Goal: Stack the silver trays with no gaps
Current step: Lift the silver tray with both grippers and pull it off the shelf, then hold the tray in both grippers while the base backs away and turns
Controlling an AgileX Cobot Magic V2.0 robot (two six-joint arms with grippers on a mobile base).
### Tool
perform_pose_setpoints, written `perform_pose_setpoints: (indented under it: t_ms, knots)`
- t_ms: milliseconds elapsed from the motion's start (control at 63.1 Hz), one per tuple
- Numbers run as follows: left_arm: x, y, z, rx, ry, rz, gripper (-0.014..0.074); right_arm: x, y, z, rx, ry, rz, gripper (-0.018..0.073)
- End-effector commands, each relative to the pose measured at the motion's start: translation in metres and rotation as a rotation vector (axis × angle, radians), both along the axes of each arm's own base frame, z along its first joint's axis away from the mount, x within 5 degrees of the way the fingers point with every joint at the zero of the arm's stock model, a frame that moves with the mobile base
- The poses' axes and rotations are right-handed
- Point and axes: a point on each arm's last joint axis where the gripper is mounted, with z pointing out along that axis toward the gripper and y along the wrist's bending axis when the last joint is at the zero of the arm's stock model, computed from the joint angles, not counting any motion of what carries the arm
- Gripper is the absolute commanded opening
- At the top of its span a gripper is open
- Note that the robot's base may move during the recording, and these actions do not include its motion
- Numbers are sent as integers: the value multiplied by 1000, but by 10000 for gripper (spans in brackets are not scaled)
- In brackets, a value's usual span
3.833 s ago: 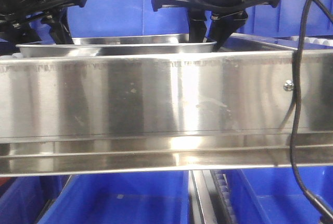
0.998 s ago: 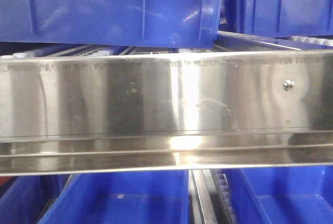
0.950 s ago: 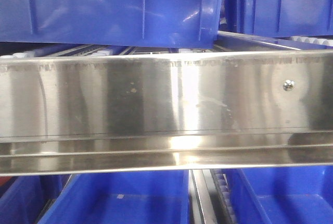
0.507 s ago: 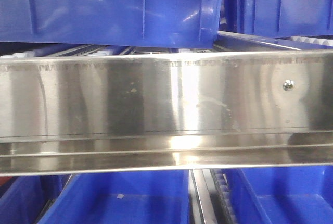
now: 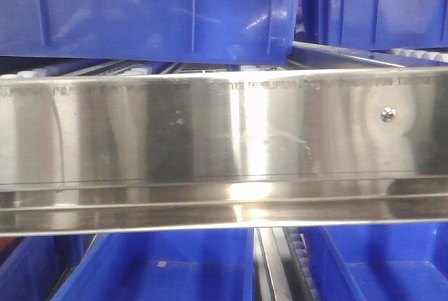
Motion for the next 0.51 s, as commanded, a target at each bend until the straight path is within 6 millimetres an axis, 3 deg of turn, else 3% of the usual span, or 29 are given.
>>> perform_pose_setpoints:
  t_ms: [0, 491]
  knots:
    - [-6, -4, 9, -38, -57, -36, -16, -1, 2, 8, 13, -67, 42, -79]
    - [-6, -4, 9, -38, -57, -36, -16, -1, 2, 8, 13, -67, 42, -79]
